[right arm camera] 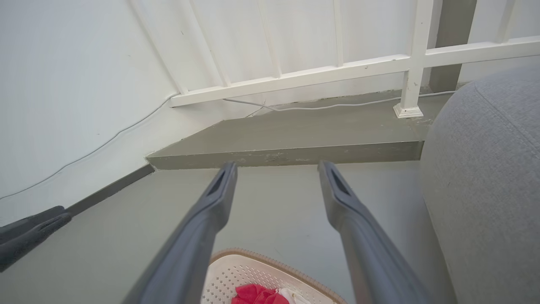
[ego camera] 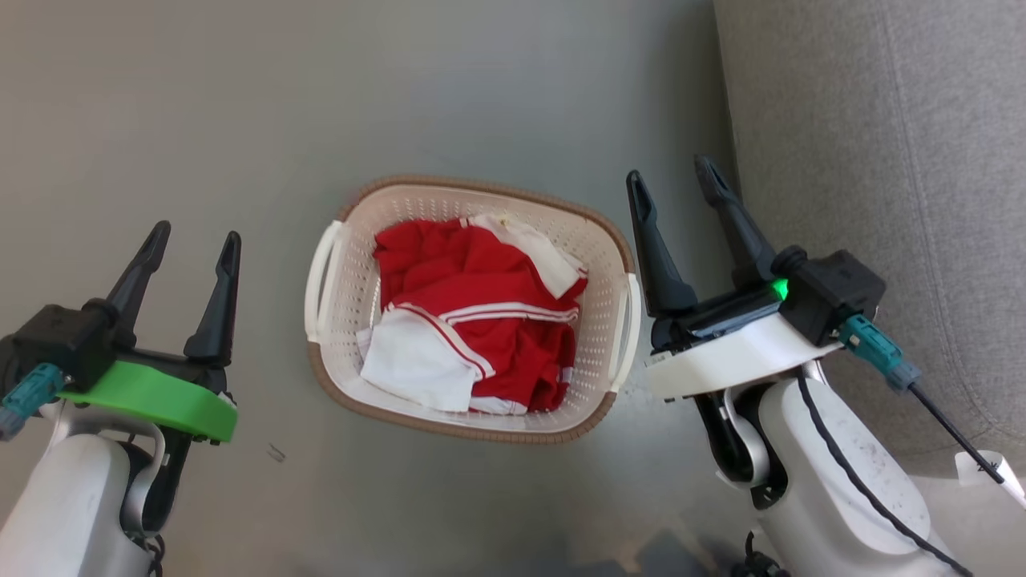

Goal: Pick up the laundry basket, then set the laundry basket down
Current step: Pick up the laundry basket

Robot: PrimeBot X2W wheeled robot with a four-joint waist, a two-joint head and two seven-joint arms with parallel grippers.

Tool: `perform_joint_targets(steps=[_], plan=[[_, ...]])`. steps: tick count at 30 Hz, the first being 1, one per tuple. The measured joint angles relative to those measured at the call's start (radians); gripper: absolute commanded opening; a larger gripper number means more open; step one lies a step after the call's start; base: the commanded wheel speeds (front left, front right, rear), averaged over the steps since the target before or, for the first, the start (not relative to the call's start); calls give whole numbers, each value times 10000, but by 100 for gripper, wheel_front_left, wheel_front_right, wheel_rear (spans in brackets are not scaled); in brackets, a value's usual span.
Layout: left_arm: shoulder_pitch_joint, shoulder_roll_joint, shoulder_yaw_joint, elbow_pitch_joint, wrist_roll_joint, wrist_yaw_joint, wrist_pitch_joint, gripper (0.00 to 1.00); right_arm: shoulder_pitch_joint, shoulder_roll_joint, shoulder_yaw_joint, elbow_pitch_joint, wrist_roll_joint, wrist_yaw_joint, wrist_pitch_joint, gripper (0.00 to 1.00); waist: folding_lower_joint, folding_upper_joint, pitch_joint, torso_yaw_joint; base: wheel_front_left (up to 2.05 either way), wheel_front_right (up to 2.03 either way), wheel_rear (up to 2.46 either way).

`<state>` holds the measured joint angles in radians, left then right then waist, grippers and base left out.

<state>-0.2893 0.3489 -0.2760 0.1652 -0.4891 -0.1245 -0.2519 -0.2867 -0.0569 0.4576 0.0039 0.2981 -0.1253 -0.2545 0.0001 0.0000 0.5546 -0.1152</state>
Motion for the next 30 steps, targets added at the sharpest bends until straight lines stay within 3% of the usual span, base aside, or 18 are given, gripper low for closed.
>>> perform_joint_targets(steps=[18,30], plan=[[-1828,1482,-1755,1582,-1515,0,23,100,-734,-2,-4,-552,161,0,-2,100,1,0,2381,-655,0,0,0],[-2609,2282,-2846,2023,-2418,-2,240,100,-973,2,153,-832,562,0,-2,100,0,0,3406,-1239,0,0,0]])
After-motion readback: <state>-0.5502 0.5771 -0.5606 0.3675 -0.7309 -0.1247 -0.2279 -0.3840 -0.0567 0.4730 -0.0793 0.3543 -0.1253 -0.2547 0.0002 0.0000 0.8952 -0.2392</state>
